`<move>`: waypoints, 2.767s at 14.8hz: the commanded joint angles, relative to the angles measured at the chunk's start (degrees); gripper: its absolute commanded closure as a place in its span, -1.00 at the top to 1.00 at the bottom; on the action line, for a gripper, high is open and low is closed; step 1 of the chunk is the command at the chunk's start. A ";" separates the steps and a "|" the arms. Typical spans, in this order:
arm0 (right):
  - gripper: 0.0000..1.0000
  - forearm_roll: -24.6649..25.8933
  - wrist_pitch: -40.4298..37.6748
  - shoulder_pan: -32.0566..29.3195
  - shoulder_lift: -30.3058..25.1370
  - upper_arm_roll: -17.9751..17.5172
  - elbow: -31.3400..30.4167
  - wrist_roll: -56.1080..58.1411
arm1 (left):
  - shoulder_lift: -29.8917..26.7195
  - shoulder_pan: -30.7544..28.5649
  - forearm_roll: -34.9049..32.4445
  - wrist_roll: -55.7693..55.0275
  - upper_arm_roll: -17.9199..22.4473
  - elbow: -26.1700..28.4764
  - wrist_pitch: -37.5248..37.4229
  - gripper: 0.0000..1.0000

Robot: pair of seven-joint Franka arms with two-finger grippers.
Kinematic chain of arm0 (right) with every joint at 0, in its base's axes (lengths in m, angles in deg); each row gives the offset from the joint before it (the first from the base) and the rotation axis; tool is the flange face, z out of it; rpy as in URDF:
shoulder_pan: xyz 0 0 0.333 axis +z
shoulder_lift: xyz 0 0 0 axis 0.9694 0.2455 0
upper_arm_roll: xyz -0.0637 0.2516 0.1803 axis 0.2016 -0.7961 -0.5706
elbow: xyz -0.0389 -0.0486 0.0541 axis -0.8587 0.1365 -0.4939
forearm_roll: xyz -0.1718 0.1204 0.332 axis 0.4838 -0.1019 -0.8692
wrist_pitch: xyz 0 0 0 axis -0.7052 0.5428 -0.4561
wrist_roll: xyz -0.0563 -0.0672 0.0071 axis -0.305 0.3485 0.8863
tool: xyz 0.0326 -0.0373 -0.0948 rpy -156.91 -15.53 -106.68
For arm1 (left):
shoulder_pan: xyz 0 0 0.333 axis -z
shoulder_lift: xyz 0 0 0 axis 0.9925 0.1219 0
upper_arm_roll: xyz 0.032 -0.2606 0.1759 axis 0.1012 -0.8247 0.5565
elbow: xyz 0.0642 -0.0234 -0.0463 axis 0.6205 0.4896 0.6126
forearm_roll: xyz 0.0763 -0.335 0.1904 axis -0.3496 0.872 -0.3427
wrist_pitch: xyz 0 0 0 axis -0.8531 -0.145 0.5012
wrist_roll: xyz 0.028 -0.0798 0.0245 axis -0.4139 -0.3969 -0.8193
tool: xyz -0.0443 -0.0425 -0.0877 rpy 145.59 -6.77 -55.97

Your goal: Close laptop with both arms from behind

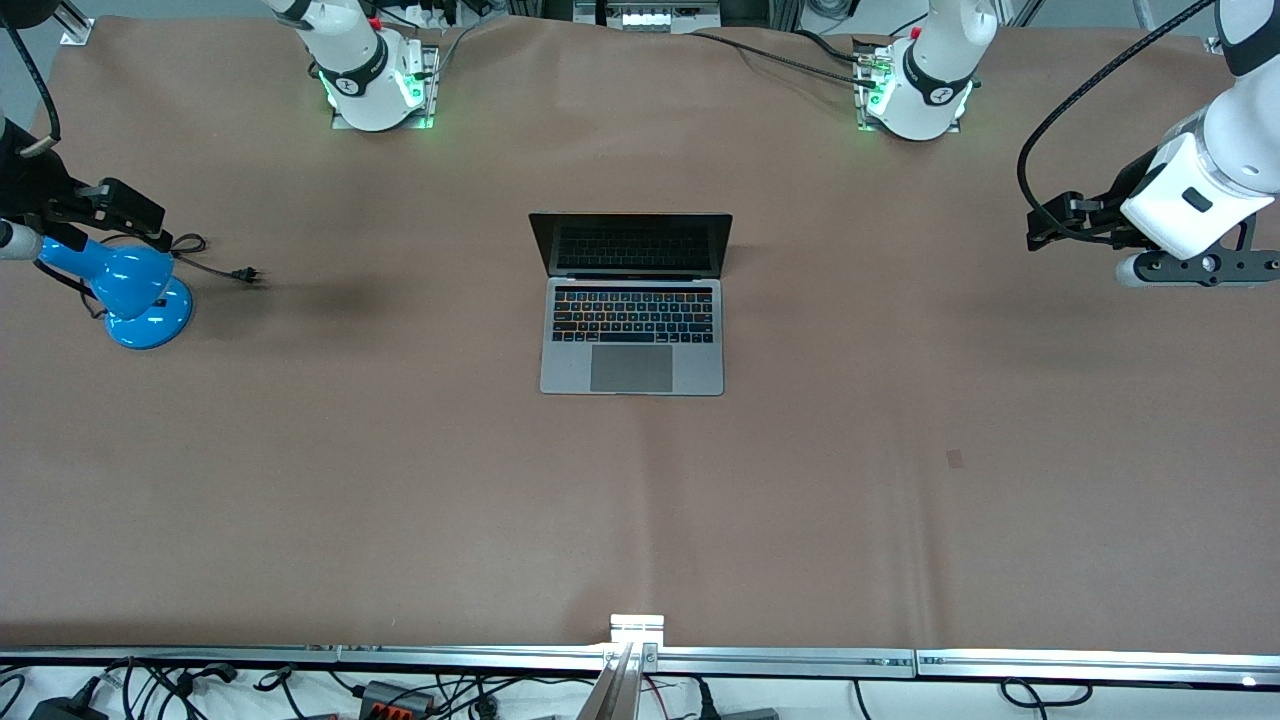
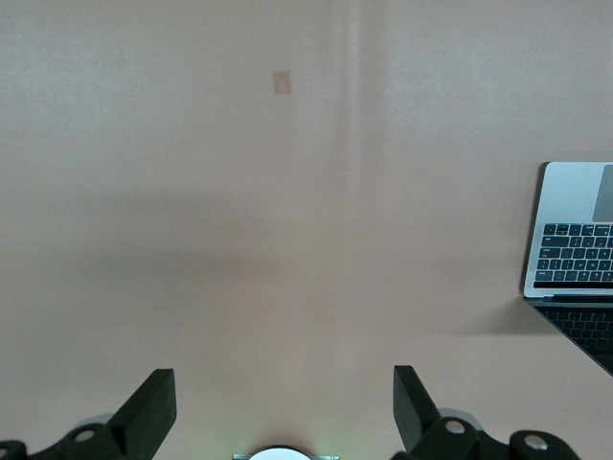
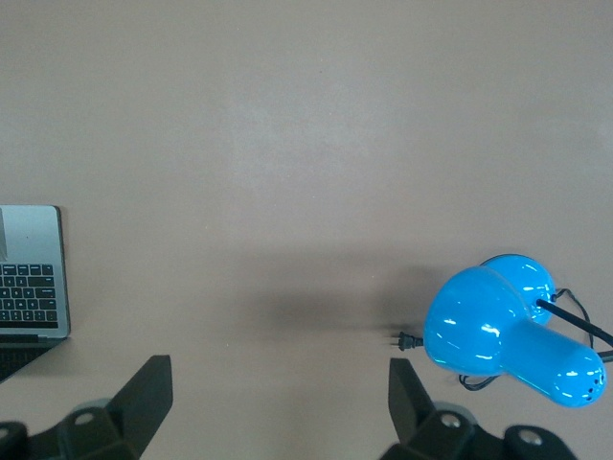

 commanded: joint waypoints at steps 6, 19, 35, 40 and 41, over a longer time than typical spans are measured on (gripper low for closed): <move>1.00 0.48 -0.83 -0.14 -0.41 -0.32 -0.70 -0.04 | -1.05 -0.63 0.26 0.97 -0.36 1.05 -0.31 0.18; -1.00 -3.02 -4.17 0.04 1.43 -0.49 -0.26 0.13 | -0.97 -0.28 8.06 0.18 -6.07 2.53 -11.02 -1.00; -1.00 -29.22 -3.94 24.97 4.08 -0.58 -18.70 -0.30 | -6.78 0.25 22.50 -18.87 -38.84 32.25 27.01 -1.00; -1.00 -30.37 9.00 37.64 3.11 -0.58 -24.96 -11.62 | 0.42 0.34 22.24 -22.14 -39.65 32.25 36.25 -1.00; -1.00 -30.37 10.32 39.22 3.20 -0.58 -24.96 -13.12 | 0.61 0.34 22.23 -22.23 -39.56 32.25 36.43 -1.00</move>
